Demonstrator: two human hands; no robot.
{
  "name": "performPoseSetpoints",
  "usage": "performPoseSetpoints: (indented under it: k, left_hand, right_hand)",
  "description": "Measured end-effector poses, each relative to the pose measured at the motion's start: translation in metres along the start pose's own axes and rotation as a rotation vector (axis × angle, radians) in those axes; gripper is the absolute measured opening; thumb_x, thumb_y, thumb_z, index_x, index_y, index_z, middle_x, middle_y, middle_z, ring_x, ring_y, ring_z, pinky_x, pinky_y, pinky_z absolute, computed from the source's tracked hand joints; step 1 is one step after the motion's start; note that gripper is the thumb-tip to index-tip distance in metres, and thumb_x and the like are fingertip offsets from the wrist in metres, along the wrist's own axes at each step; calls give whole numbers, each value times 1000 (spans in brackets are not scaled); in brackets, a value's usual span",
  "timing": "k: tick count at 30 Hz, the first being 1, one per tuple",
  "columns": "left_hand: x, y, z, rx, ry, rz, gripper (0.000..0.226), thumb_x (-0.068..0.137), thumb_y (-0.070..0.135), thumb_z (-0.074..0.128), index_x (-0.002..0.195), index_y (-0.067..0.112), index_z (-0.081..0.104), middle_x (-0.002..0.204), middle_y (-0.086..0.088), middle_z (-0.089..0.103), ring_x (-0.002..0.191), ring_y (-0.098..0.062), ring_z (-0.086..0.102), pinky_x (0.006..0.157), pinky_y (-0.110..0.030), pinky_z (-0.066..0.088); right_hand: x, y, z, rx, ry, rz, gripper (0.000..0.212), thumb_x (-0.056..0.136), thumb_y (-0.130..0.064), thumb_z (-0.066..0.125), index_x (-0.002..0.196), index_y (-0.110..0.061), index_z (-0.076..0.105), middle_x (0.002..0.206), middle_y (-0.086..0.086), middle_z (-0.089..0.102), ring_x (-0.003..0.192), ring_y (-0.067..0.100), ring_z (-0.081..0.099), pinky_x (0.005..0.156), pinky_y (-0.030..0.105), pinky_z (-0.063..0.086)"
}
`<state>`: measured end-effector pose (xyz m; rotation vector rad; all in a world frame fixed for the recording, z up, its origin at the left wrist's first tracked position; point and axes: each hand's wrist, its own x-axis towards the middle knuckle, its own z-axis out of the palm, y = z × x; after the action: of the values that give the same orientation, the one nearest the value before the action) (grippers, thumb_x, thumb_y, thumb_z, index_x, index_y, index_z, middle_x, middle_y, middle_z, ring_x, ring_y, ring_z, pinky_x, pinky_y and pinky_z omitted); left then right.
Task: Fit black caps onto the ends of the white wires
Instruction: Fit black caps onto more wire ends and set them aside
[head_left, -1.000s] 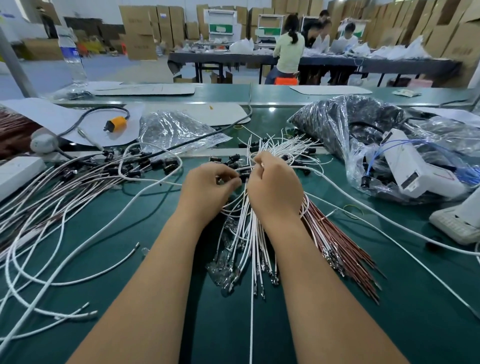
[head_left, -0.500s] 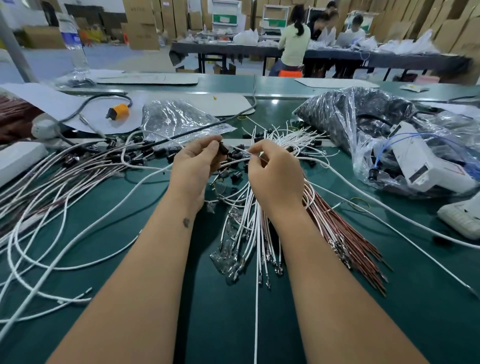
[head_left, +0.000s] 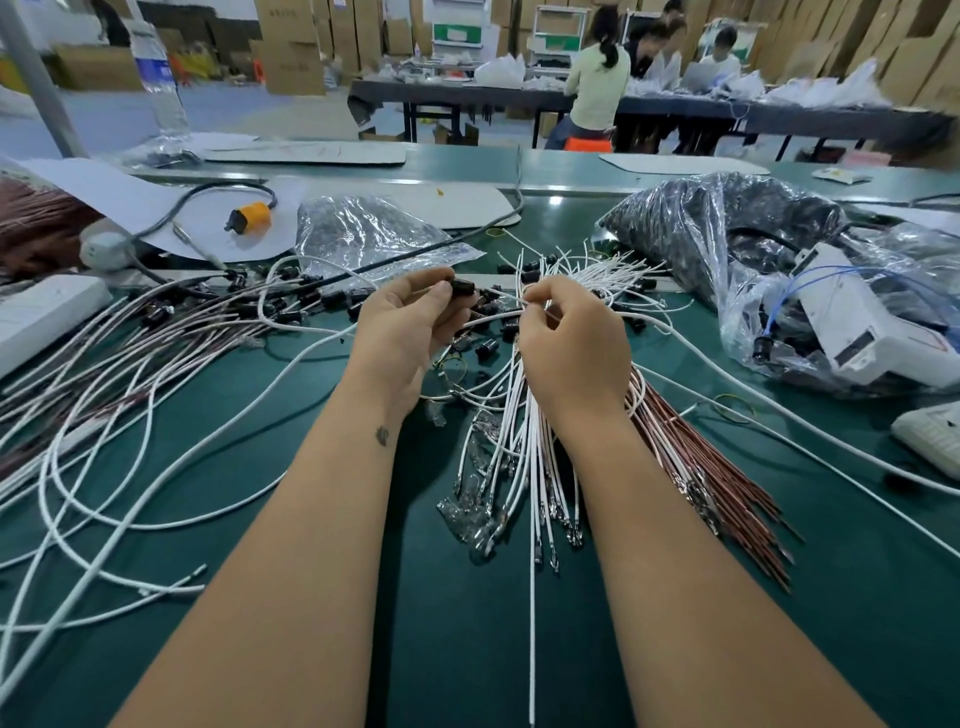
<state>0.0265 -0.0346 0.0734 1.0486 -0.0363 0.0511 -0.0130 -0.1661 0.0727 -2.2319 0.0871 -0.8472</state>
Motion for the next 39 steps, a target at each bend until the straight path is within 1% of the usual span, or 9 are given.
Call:
performPoseSetpoints:
  k: [9, 13, 17, 23, 27, 31, 33, 36, 39]
  left_hand:
    - [-6, -5, 7, 95, -71, -16, 12, 94, -3, 53, 92, 7, 60, 89, -11, 70, 79, -16, 72, 71, -22, 57]
    - [-5, -2, 4, 57, -88, -26, 12, 91, -5, 55, 93, 5, 61, 86, -9, 71, 79, -17, 72, 72, -22, 57]
    - [-5, 0, 3, 39, -110, -42, 11, 91, -2, 56, 93, 6, 64, 80, -6, 74, 76, -14, 72, 68, -21, 57]
    - [-7, 0, 4, 37, -128, -39, 12, 91, -2, 57, 95, 6, 64, 82, -4, 74, 81, -15, 72, 73, -22, 57]
    - [-7, -2, 5, 88, -122, -9, 14, 91, -4, 56, 93, 6, 65, 79, -2, 74, 78, -13, 71, 73, -20, 57]
    - [-6, -1, 5, 74, -115, -19, 14, 91, -5, 55, 93, 5, 65, 78, -3, 74, 77, -13, 71, 72, -21, 57]
    - [-6, 0, 4, 40, -102, -16, 14, 91, -5, 55, 93, 5, 65, 81, -5, 73, 75, -13, 71, 70, -20, 57]
    - [-4, 0, 1, 21, -93, -8, 15, 91, -6, 55, 92, 6, 65, 88, -8, 70, 76, -13, 70, 70, -19, 56]
    - [-4, -1, 1, 55, -104, -11, 15, 91, -5, 55, 93, 6, 65, 89, -8, 69, 77, -12, 70, 70, -19, 55]
  right_hand:
    - [-1, -1, -1, 6, -20, -27, 16, 91, -15, 52, 94, -21, 66, 81, -4, 65, 76, 18, 58, 60, 28, 41]
    - [0, 0, -1, 15, -23, -29, 15, 93, -16, 51, 93, -22, 65, 78, -6, 61, 73, 17, 55, 57, 26, 34]
    - [1, 2, 0, -5, -38, -14, 16, 94, -16, 50, 95, -23, 65, 79, -6, 61, 74, 17, 56, 58, 26, 34]
    - [2, 2, 1, -9, -17, -24, 16, 96, -15, 48, 97, -22, 63, 79, -8, 57, 69, 12, 50, 51, 21, 27]
    - [3, 2, 2, -12, -17, 0, 16, 97, -16, 47, 98, -22, 62, 80, -8, 57, 69, 12, 50, 51, 20, 27]
    - [2, 1, 2, -25, -34, -6, 16, 97, -14, 47, 98, -20, 61, 79, -7, 57, 71, 14, 52, 52, 20, 28]
    - [1, 1, 2, -23, -46, -6, 15, 96, -14, 47, 97, -20, 61, 78, -5, 59, 72, 16, 53, 53, 25, 30]
    - [1, 0, 2, -31, -45, -13, 16, 95, -14, 47, 98, -20, 62, 83, -3, 62, 76, 18, 55, 60, 27, 33]
    - [0, -1, 2, -20, -61, -74, 18, 96, -14, 50, 102, -20, 66, 93, -2, 65, 83, 17, 56, 64, 29, 41]
